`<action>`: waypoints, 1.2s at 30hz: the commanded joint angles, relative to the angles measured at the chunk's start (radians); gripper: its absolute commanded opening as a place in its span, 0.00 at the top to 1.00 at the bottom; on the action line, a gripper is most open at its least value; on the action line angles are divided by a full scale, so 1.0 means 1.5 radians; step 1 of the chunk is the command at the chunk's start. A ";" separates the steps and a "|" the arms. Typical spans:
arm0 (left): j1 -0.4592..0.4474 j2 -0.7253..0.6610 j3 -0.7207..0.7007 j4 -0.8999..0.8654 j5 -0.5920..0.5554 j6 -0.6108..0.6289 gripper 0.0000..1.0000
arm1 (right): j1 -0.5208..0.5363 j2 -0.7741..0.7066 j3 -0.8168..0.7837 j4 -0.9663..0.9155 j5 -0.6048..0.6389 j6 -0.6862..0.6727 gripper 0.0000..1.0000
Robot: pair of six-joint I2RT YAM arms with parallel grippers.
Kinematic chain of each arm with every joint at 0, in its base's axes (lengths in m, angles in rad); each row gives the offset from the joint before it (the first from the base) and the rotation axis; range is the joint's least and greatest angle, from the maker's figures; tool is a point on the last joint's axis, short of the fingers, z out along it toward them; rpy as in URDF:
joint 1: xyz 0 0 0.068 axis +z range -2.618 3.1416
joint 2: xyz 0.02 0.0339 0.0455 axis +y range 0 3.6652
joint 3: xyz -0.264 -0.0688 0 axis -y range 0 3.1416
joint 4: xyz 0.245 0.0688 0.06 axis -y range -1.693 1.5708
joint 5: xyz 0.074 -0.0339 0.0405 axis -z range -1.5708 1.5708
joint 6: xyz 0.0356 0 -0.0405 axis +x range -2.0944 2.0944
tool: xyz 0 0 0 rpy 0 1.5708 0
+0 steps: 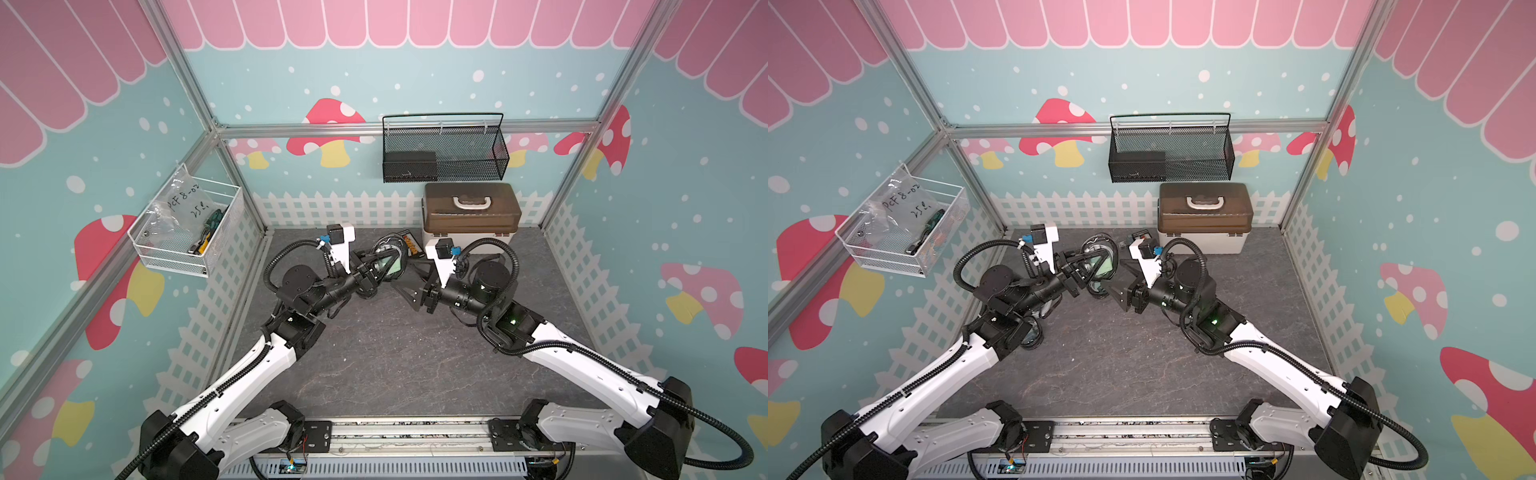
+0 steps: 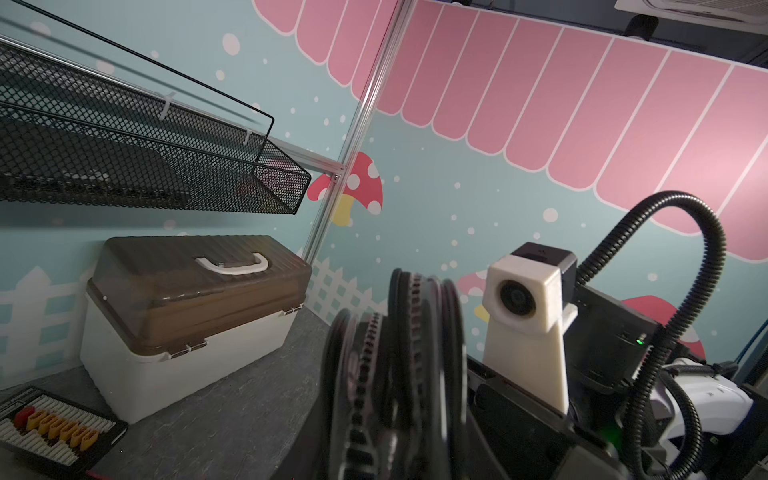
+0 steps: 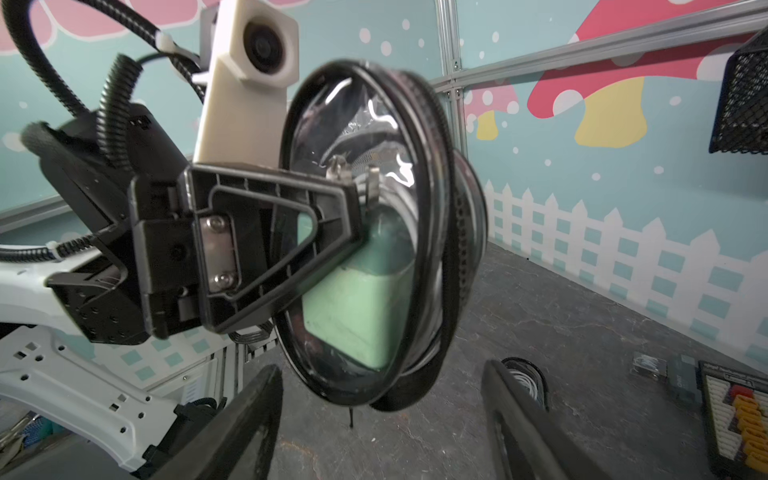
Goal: Pack away charging kits
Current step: Zip the zipper on the storage bag.
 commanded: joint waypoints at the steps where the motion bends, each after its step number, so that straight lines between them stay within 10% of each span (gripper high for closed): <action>1: -0.003 -0.009 0.021 -0.003 -0.033 -0.003 1.00 | 0.024 0.013 0.011 -0.020 0.050 -0.049 0.26; 19: -0.002 0.003 0.018 0.012 -0.067 -0.018 1.00 | 0.058 0.093 0.088 -0.019 0.074 -0.041 0.80; 36: -0.002 -0.029 -0.018 0.024 -0.140 -0.012 1.00 | 0.061 0.118 0.113 -0.007 0.063 -0.009 0.84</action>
